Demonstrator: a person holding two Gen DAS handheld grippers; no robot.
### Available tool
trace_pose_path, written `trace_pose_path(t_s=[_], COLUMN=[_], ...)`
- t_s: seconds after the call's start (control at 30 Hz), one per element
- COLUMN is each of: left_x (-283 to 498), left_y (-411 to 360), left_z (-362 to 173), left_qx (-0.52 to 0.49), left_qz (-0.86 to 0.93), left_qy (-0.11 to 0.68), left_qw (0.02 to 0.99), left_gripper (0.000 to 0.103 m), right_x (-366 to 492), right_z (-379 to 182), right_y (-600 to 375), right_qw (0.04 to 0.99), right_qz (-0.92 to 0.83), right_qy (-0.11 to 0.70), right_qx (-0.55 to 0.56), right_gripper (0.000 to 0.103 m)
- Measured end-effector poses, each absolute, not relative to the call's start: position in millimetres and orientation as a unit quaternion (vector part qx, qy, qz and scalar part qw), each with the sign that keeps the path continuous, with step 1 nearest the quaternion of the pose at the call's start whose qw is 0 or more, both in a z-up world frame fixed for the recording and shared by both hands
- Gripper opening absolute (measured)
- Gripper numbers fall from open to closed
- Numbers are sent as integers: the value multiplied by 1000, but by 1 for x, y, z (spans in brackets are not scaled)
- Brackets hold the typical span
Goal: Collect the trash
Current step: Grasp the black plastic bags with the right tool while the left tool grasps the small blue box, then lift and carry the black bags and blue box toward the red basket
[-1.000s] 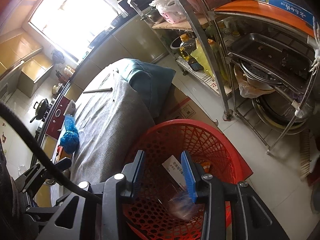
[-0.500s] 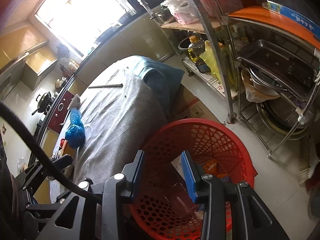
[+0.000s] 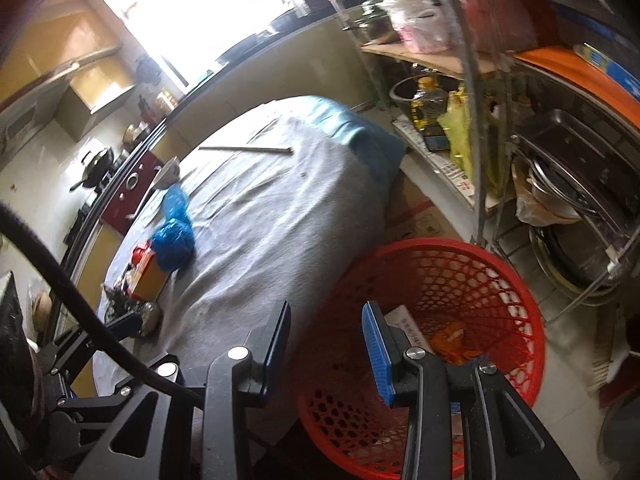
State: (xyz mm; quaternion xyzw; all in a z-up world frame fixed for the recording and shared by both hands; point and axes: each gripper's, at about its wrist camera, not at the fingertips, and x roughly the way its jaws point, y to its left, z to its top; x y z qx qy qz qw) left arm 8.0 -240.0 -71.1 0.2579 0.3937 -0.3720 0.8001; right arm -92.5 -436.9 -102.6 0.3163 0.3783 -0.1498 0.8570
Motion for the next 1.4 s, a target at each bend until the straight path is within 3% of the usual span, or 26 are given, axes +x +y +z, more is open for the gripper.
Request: trace_pose_path(t_s=[0.37, 0.47, 0.53, 0.6, 1.3, 1.37, 1.4], left_x=[94, 113, 128, 145, 314, 318, 318], left_y=[-77, -47, -31, -23, -66, -70, -72], left_z=[-69, -67, -65, -64, -118, -123, -125], left_qx=[143, 120, 111, 100, 18, 23, 22], left_qz=[-199, -166, -152, -151, -194, -184, -186], left_qy=[439, 442, 443, 449, 597, 599, 600], left_qw=[865, 873, 877, 875, 779, 779, 778], left_gripper=[67, 67, 67, 69, 73, 73, 73], right_x=[-9, 16, 31, 45, 155, 161, 163], right_z=[-100, -96, -94, -93, -129, -138, -141], right_y=[-345, -312, -292, -274, -189, -185, -185], right_qw=[865, 872, 874, 877, 849, 850, 851], right_qz=[-24, 20, 48, 73, 221, 214, 210], right_qy=[426, 431, 435, 434, 480, 482, 481], right_qx=[264, 232, 211, 191, -21, -21, -19], right_gripper=[43, 50, 60, 61, 68, 66, 59])
